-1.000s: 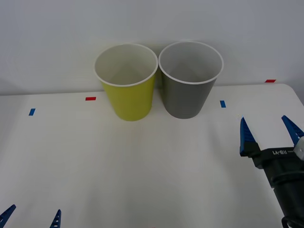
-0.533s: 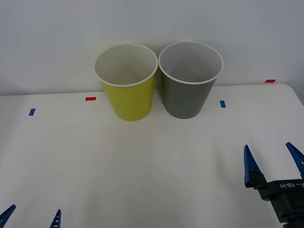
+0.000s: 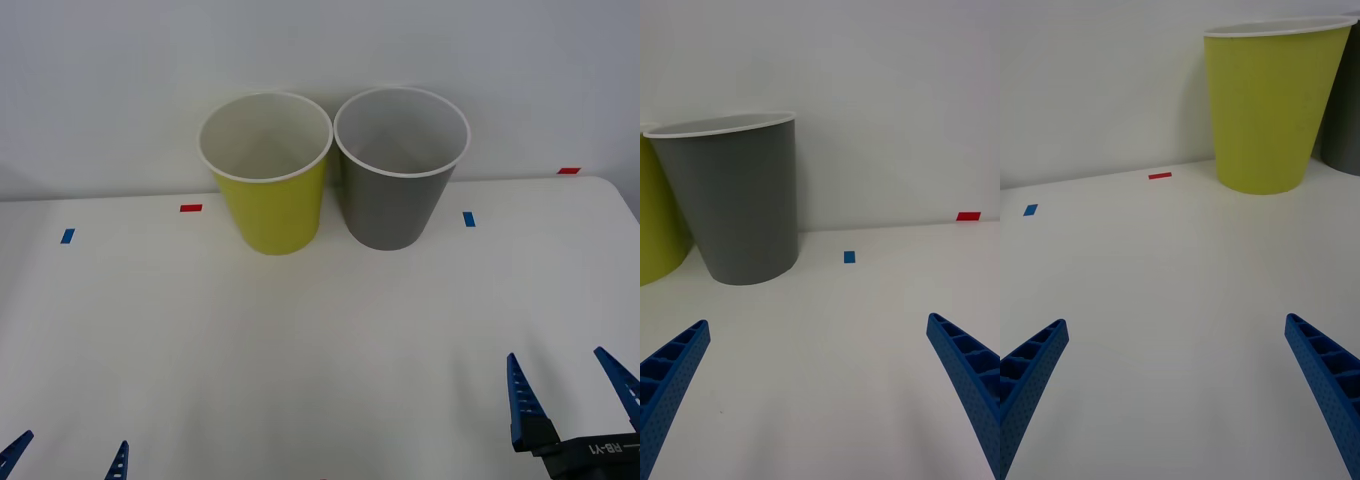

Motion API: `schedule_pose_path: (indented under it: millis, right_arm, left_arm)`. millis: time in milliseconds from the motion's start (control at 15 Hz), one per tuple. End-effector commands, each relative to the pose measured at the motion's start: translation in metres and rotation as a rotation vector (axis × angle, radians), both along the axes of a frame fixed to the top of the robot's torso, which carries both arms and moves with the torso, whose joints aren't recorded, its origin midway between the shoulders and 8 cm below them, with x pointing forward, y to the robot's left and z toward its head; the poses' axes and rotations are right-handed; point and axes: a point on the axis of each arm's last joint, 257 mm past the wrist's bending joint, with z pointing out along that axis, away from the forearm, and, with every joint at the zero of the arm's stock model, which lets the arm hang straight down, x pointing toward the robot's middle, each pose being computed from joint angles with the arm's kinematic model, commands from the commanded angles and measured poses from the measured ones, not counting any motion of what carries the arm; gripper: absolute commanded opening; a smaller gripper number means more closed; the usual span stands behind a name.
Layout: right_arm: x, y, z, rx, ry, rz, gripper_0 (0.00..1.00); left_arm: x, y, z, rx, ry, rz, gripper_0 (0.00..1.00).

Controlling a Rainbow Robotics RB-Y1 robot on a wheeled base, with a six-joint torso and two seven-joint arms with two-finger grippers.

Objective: Put cans in the gray bin and PET bottles in the light green bin.

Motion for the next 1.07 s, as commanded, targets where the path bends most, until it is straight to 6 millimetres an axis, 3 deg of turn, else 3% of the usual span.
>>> schedule_pose_path:
  millis: [67, 1067]
  right_arm:
    - [-0.0035, 0.0029, -0.0025, 0.008, 0.008, 0.007, 1.0]
    - [-0.0046, 0.0027, -0.0034, -0.006, 0.011, 0.011, 1.0]
  left_arm:
    - [0.0, 0.0, 0.0, 0.0, 0.0, 0.0, 1.0]
    - [0.0, 0.0, 0.0, 0.0, 0.0, 0.0, 1.0]
